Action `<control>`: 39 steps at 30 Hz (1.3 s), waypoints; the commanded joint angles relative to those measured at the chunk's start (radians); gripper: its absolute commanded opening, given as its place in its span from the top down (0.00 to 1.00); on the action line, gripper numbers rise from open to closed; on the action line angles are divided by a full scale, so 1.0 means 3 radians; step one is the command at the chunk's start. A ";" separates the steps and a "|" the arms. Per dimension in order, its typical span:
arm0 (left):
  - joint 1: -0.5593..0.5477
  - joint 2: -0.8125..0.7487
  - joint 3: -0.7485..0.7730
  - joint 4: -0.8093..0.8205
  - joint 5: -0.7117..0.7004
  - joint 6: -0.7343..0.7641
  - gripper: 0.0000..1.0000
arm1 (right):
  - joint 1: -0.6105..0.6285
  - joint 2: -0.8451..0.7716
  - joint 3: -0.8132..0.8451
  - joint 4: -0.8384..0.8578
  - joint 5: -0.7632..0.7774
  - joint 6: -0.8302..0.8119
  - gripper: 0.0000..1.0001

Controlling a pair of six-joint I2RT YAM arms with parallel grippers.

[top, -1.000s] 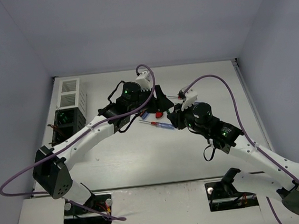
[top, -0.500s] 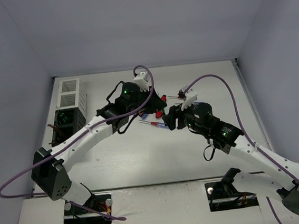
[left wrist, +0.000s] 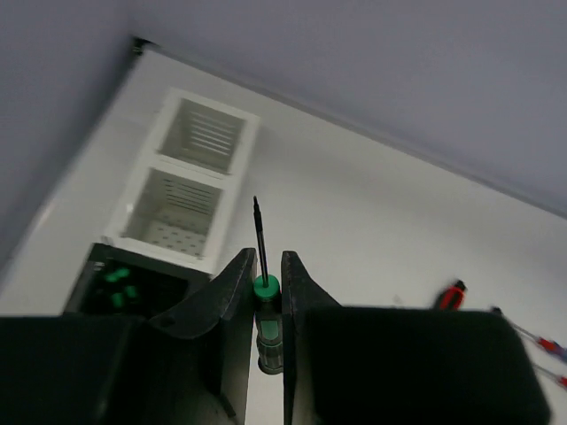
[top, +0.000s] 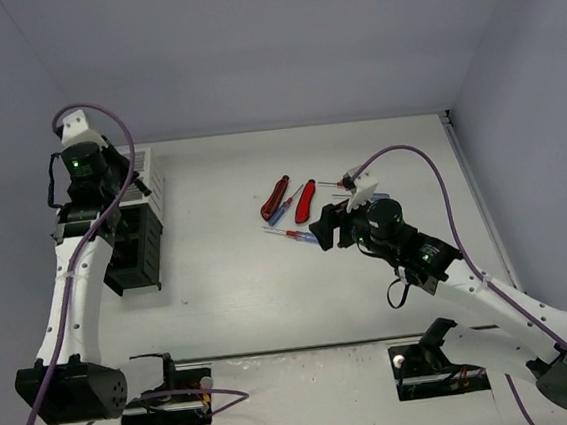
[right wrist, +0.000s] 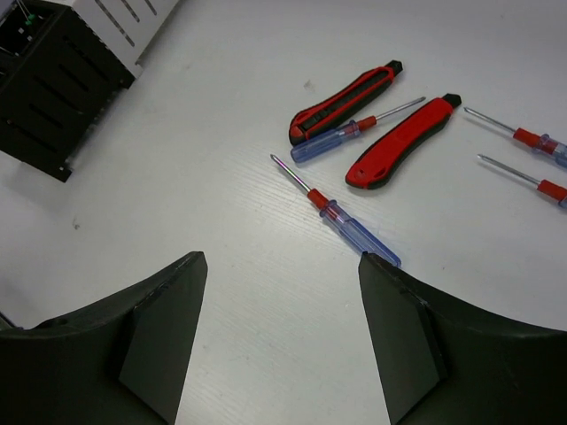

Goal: Sort the tools into containers

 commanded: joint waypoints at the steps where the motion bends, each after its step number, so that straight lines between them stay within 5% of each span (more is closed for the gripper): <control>1: 0.0527 0.0077 -0.0218 0.0400 -0.0289 0.0300 1.00 | 0.0005 -0.0008 -0.0068 0.0198 0.0039 0.0086 0.33; 10: 0.0740 0.0504 -0.0500 0.0905 -0.0518 0.0371 0.99 | 0.0005 -0.0062 -0.0219 0.0189 -0.0120 0.0101 0.33; 18: 0.0736 0.0546 -0.0409 0.0539 -0.0314 0.0357 0.60 | 0.0006 -0.0053 -0.0288 0.0176 -0.0059 0.0123 0.33; 24: 0.0646 0.0337 -0.0114 0.0030 -0.0177 0.0351 0.53 | -0.0005 0.0131 -0.0153 0.0031 0.0435 0.0303 0.34; 31: -0.0078 0.0075 0.0086 -0.0358 0.0196 0.0431 0.48 | -0.0054 0.1104 0.0503 -0.0225 0.0819 0.0675 0.35; 39: -0.0864 0.0080 -0.0277 -0.0346 0.0307 0.0566 0.44 | -0.0193 0.2403 0.1375 -0.0300 0.1027 0.1027 0.29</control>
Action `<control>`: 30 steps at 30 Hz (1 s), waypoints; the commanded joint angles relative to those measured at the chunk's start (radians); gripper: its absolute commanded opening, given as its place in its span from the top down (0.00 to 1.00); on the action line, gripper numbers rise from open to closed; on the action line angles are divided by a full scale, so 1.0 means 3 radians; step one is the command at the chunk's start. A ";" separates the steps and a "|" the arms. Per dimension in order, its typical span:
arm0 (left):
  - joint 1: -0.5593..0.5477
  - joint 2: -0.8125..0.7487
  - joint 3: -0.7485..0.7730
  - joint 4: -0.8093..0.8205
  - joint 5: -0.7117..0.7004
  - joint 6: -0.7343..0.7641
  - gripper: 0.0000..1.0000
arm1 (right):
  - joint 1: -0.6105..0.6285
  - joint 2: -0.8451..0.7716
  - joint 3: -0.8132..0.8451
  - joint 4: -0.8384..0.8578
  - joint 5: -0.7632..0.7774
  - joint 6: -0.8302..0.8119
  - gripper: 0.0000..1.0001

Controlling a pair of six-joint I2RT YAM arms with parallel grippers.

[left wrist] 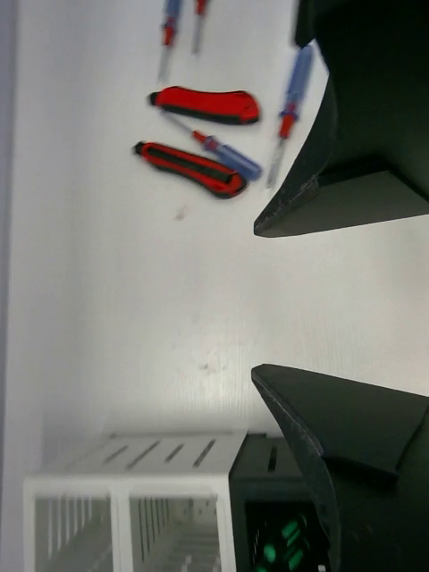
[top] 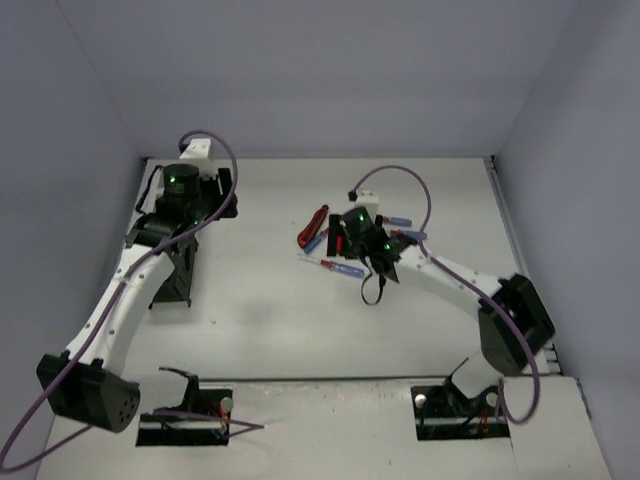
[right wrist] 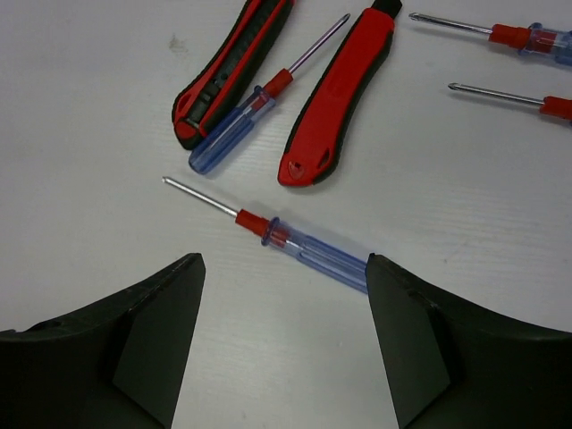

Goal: Sort the tools into containers

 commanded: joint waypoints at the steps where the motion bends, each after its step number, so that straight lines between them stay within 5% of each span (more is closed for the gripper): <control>1: -0.0195 0.0021 -0.0181 -0.0032 0.0080 0.0114 0.44 | -0.0127 0.0535 0.0521 0.0007 0.0294 0.0272 0.28; 8: -0.0321 0.0026 -0.0202 -0.0047 0.0146 0.0078 0.43 | -0.0244 0.1413 0.1145 -0.0070 0.0459 0.0415 0.31; 18: -0.0326 0.0035 -0.0186 -0.0046 0.0285 0.0045 0.43 | -0.0307 0.1886 0.1510 -0.0343 0.0557 0.0554 0.41; 21: -0.0326 0.0031 -0.0178 -0.0042 0.0335 0.0025 0.43 | -0.0291 0.1884 0.1454 -0.0384 0.0578 0.0559 0.53; 26: -0.0331 0.0069 -0.0157 -0.0029 0.0583 -0.0058 0.43 | -0.0287 0.1749 0.1249 -0.0379 0.0602 0.0467 0.98; 30: -0.0420 0.0166 -0.0090 -0.0035 0.0660 -0.0218 0.43 | -0.0164 0.1493 0.1152 -0.0318 0.0806 -0.0003 1.00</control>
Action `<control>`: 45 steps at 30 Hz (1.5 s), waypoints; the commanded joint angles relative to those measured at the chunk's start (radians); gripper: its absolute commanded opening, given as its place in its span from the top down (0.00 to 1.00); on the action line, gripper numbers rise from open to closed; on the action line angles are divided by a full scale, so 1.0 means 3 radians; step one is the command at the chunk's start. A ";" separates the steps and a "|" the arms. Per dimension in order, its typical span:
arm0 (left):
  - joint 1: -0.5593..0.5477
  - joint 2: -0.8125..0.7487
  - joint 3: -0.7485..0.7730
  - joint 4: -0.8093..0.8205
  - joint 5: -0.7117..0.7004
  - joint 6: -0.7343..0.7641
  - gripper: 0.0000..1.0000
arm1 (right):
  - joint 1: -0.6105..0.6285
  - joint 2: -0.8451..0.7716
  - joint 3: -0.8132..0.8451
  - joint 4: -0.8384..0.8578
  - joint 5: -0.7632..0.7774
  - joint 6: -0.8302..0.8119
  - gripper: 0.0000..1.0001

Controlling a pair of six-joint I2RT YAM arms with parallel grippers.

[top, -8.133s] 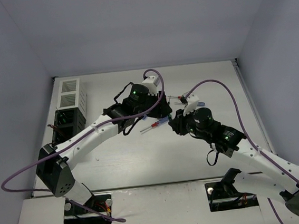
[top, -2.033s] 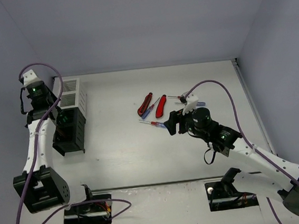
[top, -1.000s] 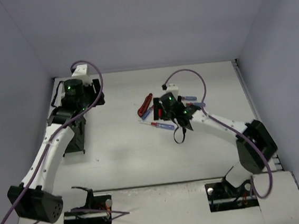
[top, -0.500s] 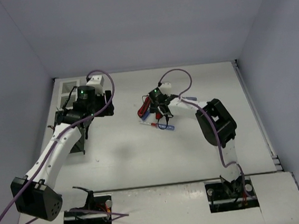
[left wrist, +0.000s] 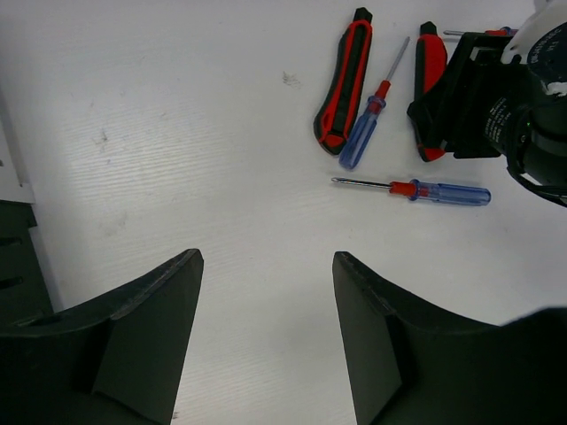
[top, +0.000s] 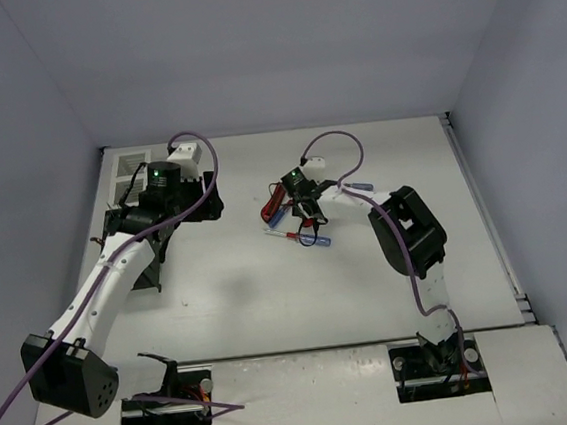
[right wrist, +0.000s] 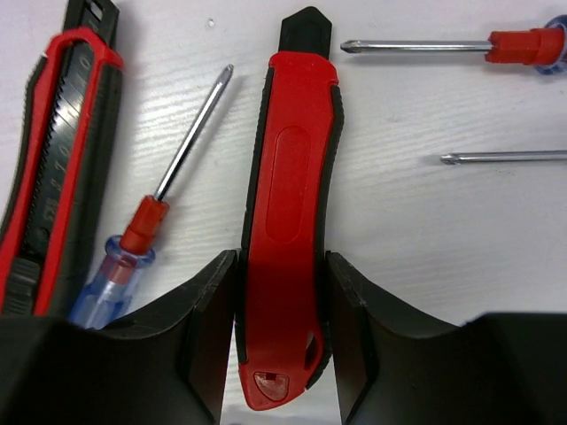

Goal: Sort the tools into containers

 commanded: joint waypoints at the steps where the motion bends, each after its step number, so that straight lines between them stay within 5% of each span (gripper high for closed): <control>1: -0.0124 0.0063 0.0224 0.0144 0.0203 -0.0252 0.43 | 0.0140 -0.0473 -0.0130 0.0001 0.0377 -0.0550 1.00; 12: -0.0182 0.0061 0.0561 0.0392 0.0877 -0.1026 0.43 | 0.0298 -0.2152 -0.1330 0.1093 -0.0459 -0.1505 1.00; 21: -0.0307 0.0200 0.0738 0.0991 0.1440 -0.1426 0.42 | 0.0345 -0.3156 -0.1747 0.1318 -0.1239 -0.1827 1.00; 42: -0.0725 0.0632 0.0845 0.1392 0.1213 -0.1724 0.43 | 0.0442 -0.3366 -0.1726 0.1474 -0.1579 -0.1740 1.00; 45: -0.0749 0.0646 0.0854 0.1397 0.1180 -0.1747 0.56 | 0.0447 -0.3347 -0.1726 0.1479 -0.1579 -0.1744 1.00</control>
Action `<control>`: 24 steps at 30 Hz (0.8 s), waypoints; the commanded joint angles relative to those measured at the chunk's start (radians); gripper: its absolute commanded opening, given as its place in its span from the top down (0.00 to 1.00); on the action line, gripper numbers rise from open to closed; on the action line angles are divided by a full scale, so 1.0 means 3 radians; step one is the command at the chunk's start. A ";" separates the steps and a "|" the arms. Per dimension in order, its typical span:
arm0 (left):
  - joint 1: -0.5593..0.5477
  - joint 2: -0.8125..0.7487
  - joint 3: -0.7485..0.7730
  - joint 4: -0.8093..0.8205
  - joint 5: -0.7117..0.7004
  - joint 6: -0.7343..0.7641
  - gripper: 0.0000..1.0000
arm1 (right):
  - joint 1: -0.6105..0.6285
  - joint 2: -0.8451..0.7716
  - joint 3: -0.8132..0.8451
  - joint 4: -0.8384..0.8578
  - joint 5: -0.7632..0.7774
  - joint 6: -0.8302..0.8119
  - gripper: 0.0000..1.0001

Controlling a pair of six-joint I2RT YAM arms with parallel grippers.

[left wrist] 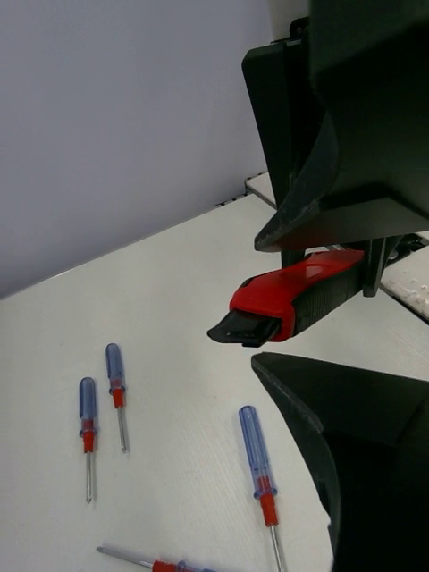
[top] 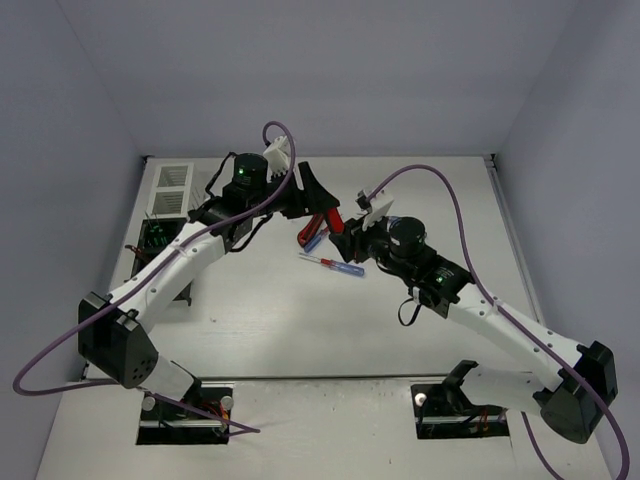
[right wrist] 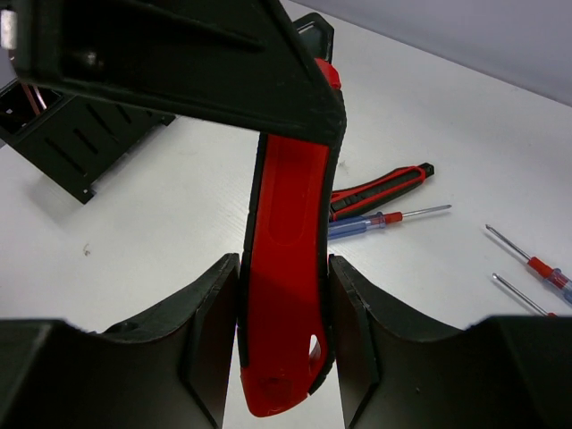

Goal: Sort the tools into containers

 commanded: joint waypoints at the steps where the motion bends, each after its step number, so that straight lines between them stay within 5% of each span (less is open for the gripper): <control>1: -0.0036 -0.0061 0.0210 0.0316 -0.0085 -0.0078 0.65 | 0.0032 -0.0053 0.0068 0.0403 -0.0045 -0.0009 1.00; 6: -0.0034 -0.0089 0.0183 0.0306 -0.0172 -0.0067 1.00 | 0.0042 -0.0019 0.0073 0.0415 -0.0026 -0.0008 1.00; 8: -0.0031 -0.0109 0.0189 0.0266 -0.0224 -0.0038 1.00 | 0.0045 -0.0014 0.0079 0.0415 -0.0009 0.0008 0.98; 9: -0.0018 -0.0125 0.0189 0.0227 -0.0260 -0.0009 1.00 | 0.0048 -0.0017 0.0079 0.0415 -0.0005 0.0018 0.89; 11: 0.0016 -0.0155 0.0189 0.0157 -0.0357 0.0070 1.00 | 0.0045 -0.0026 0.0076 0.0407 0.0018 0.0051 0.55; 15: 0.0348 -0.0265 0.0216 -0.0059 -0.0526 0.0363 1.00 | 0.0040 -0.0073 0.0068 0.0303 0.0172 0.0141 0.27; 19: 0.0921 -0.0411 0.0300 -0.0436 -0.0916 0.0839 1.00 | 0.0039 -0.0135 0.0003 0.0130 0.0325 0.0170 0.24; 24: 0.1439 -0.0420 0.0424 -0.0530 -0.2007 0.1419 1.00 | 0.0042 -0.0235 -0.0179 0.0103 0.0372 0.0230 0.24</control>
